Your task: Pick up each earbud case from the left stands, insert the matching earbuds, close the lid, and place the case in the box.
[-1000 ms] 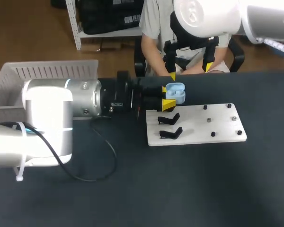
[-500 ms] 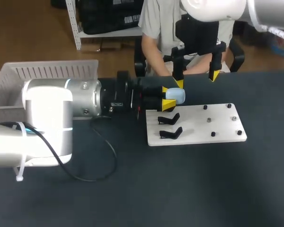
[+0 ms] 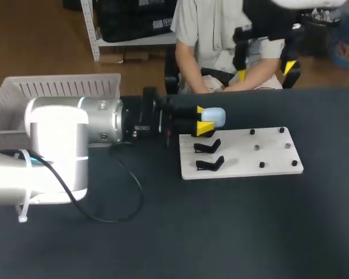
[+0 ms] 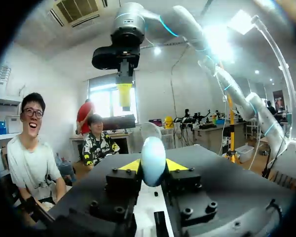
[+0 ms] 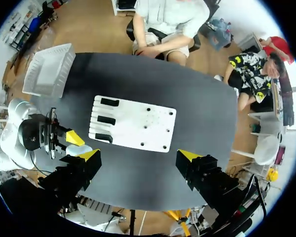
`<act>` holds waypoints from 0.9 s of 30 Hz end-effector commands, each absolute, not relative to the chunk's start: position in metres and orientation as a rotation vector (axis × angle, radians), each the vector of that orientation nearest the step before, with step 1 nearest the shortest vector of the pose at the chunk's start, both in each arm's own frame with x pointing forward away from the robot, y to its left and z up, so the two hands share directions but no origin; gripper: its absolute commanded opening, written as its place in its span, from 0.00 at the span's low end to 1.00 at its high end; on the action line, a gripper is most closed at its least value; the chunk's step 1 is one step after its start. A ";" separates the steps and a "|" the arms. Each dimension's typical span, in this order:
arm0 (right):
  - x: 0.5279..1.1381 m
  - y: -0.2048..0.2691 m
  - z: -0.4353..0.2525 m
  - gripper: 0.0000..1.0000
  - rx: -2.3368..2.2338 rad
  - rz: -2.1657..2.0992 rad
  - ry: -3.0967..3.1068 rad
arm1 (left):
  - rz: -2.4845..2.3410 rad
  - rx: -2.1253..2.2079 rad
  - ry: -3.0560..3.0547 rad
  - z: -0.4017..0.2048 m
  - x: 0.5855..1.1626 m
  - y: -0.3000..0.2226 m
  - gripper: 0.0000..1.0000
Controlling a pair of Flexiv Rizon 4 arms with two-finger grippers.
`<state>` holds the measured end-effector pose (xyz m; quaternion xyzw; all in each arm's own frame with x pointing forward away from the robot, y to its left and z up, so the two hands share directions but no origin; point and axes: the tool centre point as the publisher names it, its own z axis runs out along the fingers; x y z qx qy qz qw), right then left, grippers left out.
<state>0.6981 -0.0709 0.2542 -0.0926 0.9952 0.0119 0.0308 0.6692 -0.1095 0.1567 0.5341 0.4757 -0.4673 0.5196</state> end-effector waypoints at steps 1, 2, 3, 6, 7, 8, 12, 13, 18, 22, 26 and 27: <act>0.671 -0.090 0.251 1.00 -0.211 0.153 2.813 | -0.993 1.226 1.250 0.184 0.648 -0.048 0.00; 0.671 -0.090 0.251 1.00 -0.211 0.153 2.813 | -0.959 1.229 1.269 0.190 0.646 -0.036 0.00; 0.671 -0.090 0.251 1.00 -0.211 0.153 2.813 | -0.925 1.232 1.288 0.196 0.644 -0.026 0.00; 0.671 -0.090 0.251 1.00 -0.211 0.153 2.813 | -0.833 1.218 1.339 0.213 0.641 0.004 0.00; 0.671 -0.090 0.251 1.00 -0.211 0.153 2.813 | -0.808 1.201 1.356 0.218 0.642 0.015 0.00; 0.671 -0.090 0.251 1.00 -0.211 0.153 2.813 | -0.787 1.178 1.370 0.221 0.644 0.026 0.00; 0.671 -0.090 0.251 1.00 -0.211 0.153 2.813 | -0.696 1.113 1.424 0.226 0.659 0.061 0.00; 0.671 -0.090 0.251 1.00 -0.211 0.153 2.813 | -0.663 1.109 1.452 0.224 0.665 0.069 0.00; 0.671 -0.090 0.251 1.00 -0.211 0.153 2.813 | -0.544 1.089 1.578 0.206 0.707 0.116 0.00; 0.671 -0.090 0.251 1.00 -0.211 0.153 2.813 | -0.467 1.031 1.644 0.197 0.736 0.159 0.00; 0.671 -0.090 0.251 1.00 -0.211 0.153 2.813 | -0.426 1.009 1.670 0.196 0.759 0.195 0.00; 0.671 -0.090 0.251 1.00 -0.211 0.153 2.813 | -0.421 1.004 1.681 0.196 0.761 0.199 0.00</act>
